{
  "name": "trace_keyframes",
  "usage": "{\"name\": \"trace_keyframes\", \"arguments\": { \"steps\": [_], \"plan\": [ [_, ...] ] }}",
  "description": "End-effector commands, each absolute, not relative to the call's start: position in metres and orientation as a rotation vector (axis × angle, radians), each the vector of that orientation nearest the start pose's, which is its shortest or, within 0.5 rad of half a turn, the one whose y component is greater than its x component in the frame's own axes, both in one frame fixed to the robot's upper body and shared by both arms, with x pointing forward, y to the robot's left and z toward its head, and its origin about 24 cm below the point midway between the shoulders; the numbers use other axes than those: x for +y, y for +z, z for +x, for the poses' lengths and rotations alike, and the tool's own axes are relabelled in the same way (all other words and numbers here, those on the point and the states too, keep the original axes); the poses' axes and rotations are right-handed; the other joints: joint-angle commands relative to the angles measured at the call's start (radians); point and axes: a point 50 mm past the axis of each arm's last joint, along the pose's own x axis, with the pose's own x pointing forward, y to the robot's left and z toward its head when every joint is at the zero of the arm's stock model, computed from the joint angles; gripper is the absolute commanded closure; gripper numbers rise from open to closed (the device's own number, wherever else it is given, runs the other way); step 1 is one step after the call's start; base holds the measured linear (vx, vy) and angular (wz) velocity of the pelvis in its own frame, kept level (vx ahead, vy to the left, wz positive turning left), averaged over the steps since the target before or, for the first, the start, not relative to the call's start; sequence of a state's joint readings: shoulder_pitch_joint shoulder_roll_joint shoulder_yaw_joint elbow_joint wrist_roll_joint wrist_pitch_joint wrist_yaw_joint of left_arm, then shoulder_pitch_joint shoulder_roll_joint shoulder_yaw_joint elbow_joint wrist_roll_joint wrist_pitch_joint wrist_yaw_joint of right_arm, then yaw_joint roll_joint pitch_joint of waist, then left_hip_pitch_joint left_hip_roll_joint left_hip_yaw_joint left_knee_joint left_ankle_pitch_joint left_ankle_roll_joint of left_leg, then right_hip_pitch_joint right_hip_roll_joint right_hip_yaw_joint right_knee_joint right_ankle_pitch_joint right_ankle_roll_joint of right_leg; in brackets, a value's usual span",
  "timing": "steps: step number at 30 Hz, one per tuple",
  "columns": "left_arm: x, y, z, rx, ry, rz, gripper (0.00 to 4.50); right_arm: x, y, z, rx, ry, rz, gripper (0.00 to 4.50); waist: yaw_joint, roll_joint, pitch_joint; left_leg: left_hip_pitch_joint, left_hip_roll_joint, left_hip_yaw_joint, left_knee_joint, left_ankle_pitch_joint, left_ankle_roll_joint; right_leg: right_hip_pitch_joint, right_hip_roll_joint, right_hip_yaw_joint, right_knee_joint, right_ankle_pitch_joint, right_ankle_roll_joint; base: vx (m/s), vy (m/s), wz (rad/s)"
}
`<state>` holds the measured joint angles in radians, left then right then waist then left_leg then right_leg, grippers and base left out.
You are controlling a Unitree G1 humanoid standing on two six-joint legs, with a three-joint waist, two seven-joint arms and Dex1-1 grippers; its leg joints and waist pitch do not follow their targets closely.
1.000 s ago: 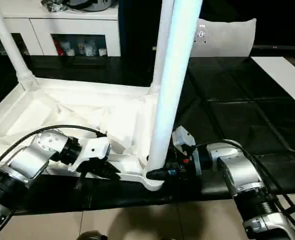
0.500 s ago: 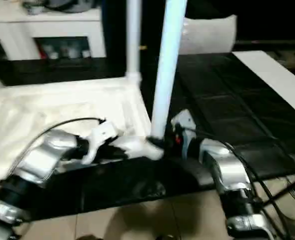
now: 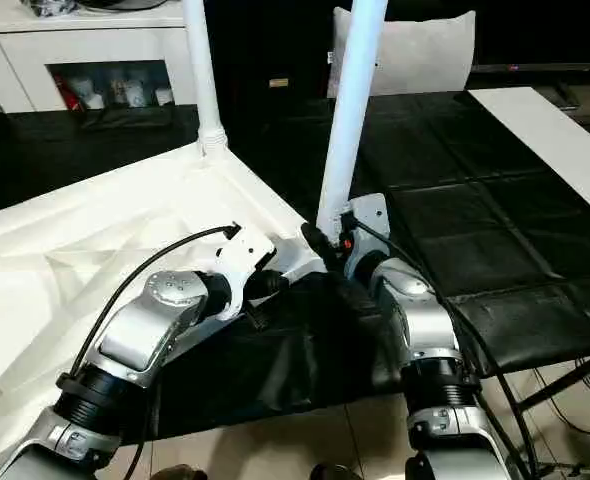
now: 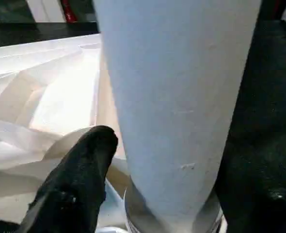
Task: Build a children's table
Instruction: Rotate leg to tighten
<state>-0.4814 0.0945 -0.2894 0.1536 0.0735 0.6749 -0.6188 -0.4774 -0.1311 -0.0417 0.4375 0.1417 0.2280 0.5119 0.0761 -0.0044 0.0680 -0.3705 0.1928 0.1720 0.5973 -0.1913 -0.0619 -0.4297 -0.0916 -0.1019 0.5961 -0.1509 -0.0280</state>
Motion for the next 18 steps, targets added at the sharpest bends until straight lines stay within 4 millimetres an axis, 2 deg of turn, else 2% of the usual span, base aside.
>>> {"name": "trace_keyframes", "arguments": {
  "steps": [1,2,5,6,9,10,13,15,16,18],
  "plan": [
    [0.051,0.092,0.307,0.321,-0.901,0.259,4.5,-0.121,0.05,0.325,0.223,0.644,0.052,1.09,0.009,-0.003,-0.08,0.0,0.027,-0.004,-0.06,-0.101,0.094,0.081,-0.056,0.047,-0.064,-0.198,-0.207,0.0,0.0,0.0],
    [0.052,0.092,0.306,0.324,-0.91,0.265,4.5,-0.124,0.051,0.325,0.208,0.657,0.043,0.93,0.009,-0.003,-0.078,0.002,0.028,-0.005,-0.062,-0.122,0.08,0.079,-0.055,0.047,-0.068,-0.228,-0.195,0.0,0.0,0.0],
    [0.059,0.091,0.304,0.323,-0.965,0.302,4.5,-0.133,0.057,0.322,0.173,0.728,0.024,0.75,0.009,-0.003,-0.077,0.002,0.029,-0.006,-0.063,-0.15,0.066,0.078,-0.055,0.048,-0.07,-0.258,-0.177,0.0,0.0,0.0],
    [0.061,0.091,0.304,0.321,-0.979,0.311,4.5,-0.135,0.058,0.321,0.169,0.746,0.018,0.67,0.011,0.003,-0.077,0.004,0.029,-0.007,-0.063,-0.157,0.068,0.077,-0.053,0.048,-0.073,-0.259,-0.173,0.0,0.0,0.0],
    [0.076,0.087,0.302,0.339,-1.077,0.37,4.5,-0.147,0.064,0.313,0.165,0.903,-0.051,0.38,0.02,0.0,-0.081,0.006,0.029,-0.007,-0.062,-0.146,0.076,0.078,-0.053,0.048,-0.069,-0.235,-0.178,0.0,0.0,0.0],
    [0.078,0.086,0.301,0.343,-1.108,0.387,4.5,-0.149,0.065,0.31,0.17,0.937,-0.065,0.32,0.022,0.001,-0.079,0.004,0.029,-0.007,-0.061,-0.146,0.079,0.078,-0.054,0.049,-0.067,-0.228,-0.183,0.0,0.0,0.0],
    [0.092,0.08,0.298,0.377,-1.202,0.43,4.5,-0.16,0.066,0.303,0.202,1.057,-0.099,0.06,0.024,0.002,-0.081,0.005,0.031,-0.007,-0.061,-0.143,0.081,0.077,-0.055,0.049,-0.065,-0.226,-0.189,0.0,0.0,0.0],
    [0.099,0.079,0.296,0.395,-1.26,0.453,4.5,-0.163,0.067,0.298,0.215,1.126,-0.142,0.06,0.032,0.005,-0.08,0.009,0.033,-0.007,-0.061,-0.148,0.075,0.075,-0.055,0.049,-0.064,-0.231,-0.199,0.0,0.0,0.0],
    [0.101,0.079,0.295,0.398,-1.284,0.463,4.5,-0.164,0.068,0.297,0.219,1.154,-0.154,0.06,0.034,0.001,-0.081,0.011,0.036,-0.006,-0.063,-0.155,0.072,0.075,-0.055,0.051,-0.064,-0.236,-0.2,0.0,0.0,0.0],
    [0.103,0.079,0.294,0.399,-1.315,0.473,4.5,-0.165,0.068,0.295,0.222,1.185,-0.163,0.06,0.04,0.003,-0.08,0.014,0.036,-0.007,-0.064,-0.166,0.065,0.074,-0.058,0.05,-0.063,-0.249,-0.203,0.0,0.0,0.0]
  ]
}}
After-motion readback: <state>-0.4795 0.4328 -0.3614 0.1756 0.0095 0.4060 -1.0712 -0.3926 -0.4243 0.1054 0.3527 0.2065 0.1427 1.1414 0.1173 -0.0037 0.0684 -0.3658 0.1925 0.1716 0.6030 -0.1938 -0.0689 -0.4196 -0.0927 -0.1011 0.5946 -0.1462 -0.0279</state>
